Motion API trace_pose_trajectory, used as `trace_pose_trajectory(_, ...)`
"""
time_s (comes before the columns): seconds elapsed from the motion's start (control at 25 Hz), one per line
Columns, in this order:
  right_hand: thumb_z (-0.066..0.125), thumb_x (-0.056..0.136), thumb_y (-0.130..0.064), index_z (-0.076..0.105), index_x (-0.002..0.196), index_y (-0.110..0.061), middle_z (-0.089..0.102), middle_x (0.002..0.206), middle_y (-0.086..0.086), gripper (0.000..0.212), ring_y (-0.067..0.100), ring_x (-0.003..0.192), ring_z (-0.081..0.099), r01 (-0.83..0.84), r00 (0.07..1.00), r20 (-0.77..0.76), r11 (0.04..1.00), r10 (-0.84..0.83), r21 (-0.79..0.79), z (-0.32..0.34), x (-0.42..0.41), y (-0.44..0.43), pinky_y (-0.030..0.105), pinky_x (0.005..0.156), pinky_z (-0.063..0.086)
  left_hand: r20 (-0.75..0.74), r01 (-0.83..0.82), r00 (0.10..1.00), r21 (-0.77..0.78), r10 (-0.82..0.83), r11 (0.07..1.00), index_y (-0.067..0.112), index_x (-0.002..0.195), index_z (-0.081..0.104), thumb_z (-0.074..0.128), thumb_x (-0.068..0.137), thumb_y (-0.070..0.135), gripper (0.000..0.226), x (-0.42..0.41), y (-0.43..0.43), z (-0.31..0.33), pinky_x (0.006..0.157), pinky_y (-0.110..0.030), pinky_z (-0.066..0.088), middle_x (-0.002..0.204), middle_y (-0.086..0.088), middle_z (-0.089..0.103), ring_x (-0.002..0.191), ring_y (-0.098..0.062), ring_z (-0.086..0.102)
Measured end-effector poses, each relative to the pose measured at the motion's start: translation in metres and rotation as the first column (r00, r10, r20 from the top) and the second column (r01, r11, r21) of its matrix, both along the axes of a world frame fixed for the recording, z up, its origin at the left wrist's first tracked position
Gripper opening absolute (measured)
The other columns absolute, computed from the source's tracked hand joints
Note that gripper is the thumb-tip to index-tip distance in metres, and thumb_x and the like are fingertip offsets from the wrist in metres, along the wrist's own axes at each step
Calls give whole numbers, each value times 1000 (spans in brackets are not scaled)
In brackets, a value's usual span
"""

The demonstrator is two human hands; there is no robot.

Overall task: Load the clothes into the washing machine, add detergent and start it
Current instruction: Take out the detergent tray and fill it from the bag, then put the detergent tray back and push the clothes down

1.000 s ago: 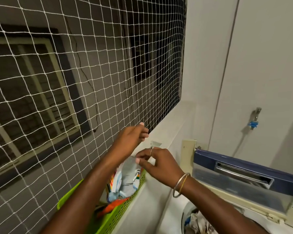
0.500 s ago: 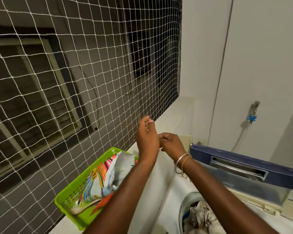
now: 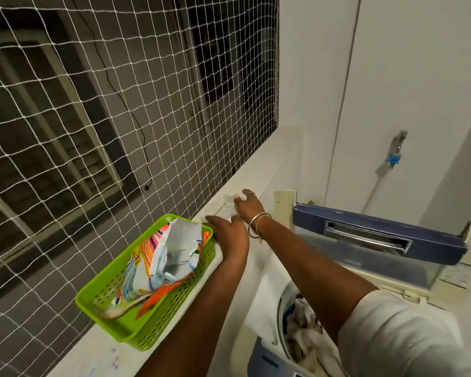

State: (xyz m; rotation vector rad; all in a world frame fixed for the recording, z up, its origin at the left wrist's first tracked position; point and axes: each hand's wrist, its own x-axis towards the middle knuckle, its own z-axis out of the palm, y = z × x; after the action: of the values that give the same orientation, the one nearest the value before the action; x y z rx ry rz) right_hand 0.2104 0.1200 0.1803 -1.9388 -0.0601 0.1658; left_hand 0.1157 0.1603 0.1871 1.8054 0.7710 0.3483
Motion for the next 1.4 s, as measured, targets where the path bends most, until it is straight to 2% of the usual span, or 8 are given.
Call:
trace_pose_trajectory(0.08, 46, 102, -32, 42, 147, -8, 45, 150, 11, 51, 31, 138, 44, -15, 1000, -18, 1000, 14, -13, -3, 7, 2, 33, 112, 32, -2, -14, 1000, -80, 14, 997, -5, 155, 5, 46, 103, 27, 73, 1, 4, 0, 123, -45, 14, 162, -26, 14, 150, -39, 17)
trace_pose_trajectory(0.28, 50, 98, -26, 66, 118, -7, 64, 127, 13, 33, 32, 120, 57, 10, 999, 34, 998, -7, -70, -15, 15, -2, 30, 97, 40, 19, 3, 1000, -166, 0, 986, -5, 145, 34, 44, 103, 21, 50, 3, 10, -3, 113, -41, 34, 150, -25, 40, 136, -39, 42)
trace_pose_trajectory(0.4, 53, 98, -24, 62, 129, -13, 60, 135, 7, 34, 27, 124, 55, 81, 993, 82, 997, -81, 5, -8, -5, -15, 31, 105, 39, 38, 22, 999, -166, -16, 986, -1, 139, 41, 45, 101, 24, 45, 1, 11, -9, 109, -47, 40, 143, -24, 48, 128, -40, 49)
trace_pose_trajectory(0.8, 59, 98, -19, 68, 125, -12, 67, 127, 7, 29, 23, 113, 62, 255, 922, 267, 959, -280, 126, -13, -47, -69, 37, 104, 48, 234, 139, 965, -66, -120, 988, 15, 156, 25, 42, 105, 25, 55, -18, -2, -17, 118, -39, 31, 157, -9, 37, 141, -27, 41)
trace_pose_trajectory(0.96, 66, 93, -17, 72, 118, -11, 72, 112, 4, 26, 16, 102, 67, 339, 861, 313, 912, -400, 232, -22, -69, -92, 32, 96, 53, 326, 221, 923, -12, -206, 975, 17, 155, 30, 43, 105, 19, 52, -31, -14, -21, 118, -33, 31, 157, -6, 38, 143, -22, 39)
trace_pose_trajectory(1.12, 69, 91, -12, 73, 114, -9, 72, 105, 0, 23, 3, 94, 67, 418, 783, 360, 858, -506, 298, -27, -96, -115, 12, 84, 51, 367, 327, 881, -20, -297, 945, 15, 154, 34, 43, 105, 14, 50, -43, -28, -27, 108, -12, 25, 157, -3, 38, 144, -17, 37)
trace_pose_trajectory(1.28, 67, 91, -8, 74, 109, -10, 72, 95, -2, 19, -7, 82, 65, 504, 718, 370, 807, -589, 307, -32, -120, -139, 5, 74, 47, 371, 413, 850, -26, -374, 911, 17, 152, 39, 42, 105, 15, 47, -45, -45, -33, 106, -15, 31, 153, 0, 45, 139, -15, 45)
trace_pose_trajectory(1.4, 67, 91, -9, 75, 105, -9, 74, 96, 1, 16, 0, 84, 67, 553, 696, 329, 768, -639, 323, -38, -134, -162, 11, 77, 51, 373, 469, 831, -70, -412, 881, 20, 149, 44, 42, 106, 17, 44, -51, -63, -41, 102, -17, 37, 147, 3, 52, 133, -14, 51)
